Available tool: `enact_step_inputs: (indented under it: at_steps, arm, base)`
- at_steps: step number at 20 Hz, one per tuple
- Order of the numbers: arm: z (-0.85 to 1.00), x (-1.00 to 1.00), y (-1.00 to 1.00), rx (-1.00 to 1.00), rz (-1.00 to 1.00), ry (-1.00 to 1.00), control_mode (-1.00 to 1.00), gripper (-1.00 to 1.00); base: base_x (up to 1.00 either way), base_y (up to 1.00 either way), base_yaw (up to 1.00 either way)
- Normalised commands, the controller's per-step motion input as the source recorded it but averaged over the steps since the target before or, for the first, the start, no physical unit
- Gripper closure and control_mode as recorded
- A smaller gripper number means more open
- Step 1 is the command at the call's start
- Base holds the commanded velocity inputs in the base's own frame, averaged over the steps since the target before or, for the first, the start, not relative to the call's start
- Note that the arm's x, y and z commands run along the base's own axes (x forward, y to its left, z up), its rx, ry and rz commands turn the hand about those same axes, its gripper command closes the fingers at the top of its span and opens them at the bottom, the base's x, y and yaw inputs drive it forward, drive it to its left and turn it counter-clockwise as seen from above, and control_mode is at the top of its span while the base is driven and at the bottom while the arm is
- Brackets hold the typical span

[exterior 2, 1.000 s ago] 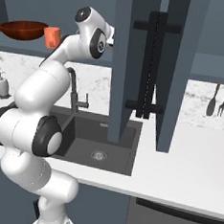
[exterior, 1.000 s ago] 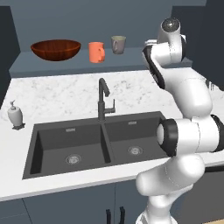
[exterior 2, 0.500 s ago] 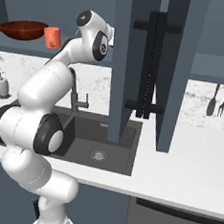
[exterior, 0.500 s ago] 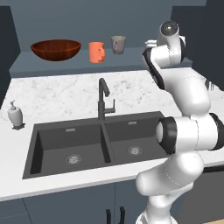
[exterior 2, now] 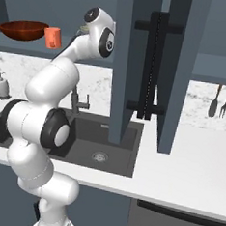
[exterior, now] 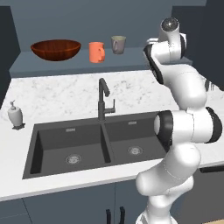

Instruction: Gather all objects into one cabinet and sort the glasses and bowls to opposite sides.

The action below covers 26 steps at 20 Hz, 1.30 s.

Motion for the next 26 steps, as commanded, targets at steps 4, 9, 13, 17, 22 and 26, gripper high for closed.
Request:
enact_step_inputs:
  at_steps: [4,9,13,17,22,26]
  arm:
    - [-0.11,0.17,-0.23,0.00,0.00,0.00,-1.00,1.00]
    - [-0.12,0.19,-0.12,0.00,0.00,0.00,-1.00,1.00]
    - [-0.07,0.21,0.00,0.00,0.00,0.00,-1.00,-1.00]
    - [-0.03,0.05,0.00,0.00,0.00,0.00,-1.00,-1.00]
    - [0.00,0.00,0.00,0.00,0.00,0.00,-1.00,-1.00]
    - [-0.01,-0.18,0.05,0.00,0.00,0.00,-1.00,-1.00]
  base:
    - [0.00,0.00,0.00]
    - [0.00,0.00,0.00]
    - [0.00,0.00,0.00]
    - [0.00,0.00,0.00]
    - [0.00,0.00,0.00]
    - [0.00,0.00,0.00]
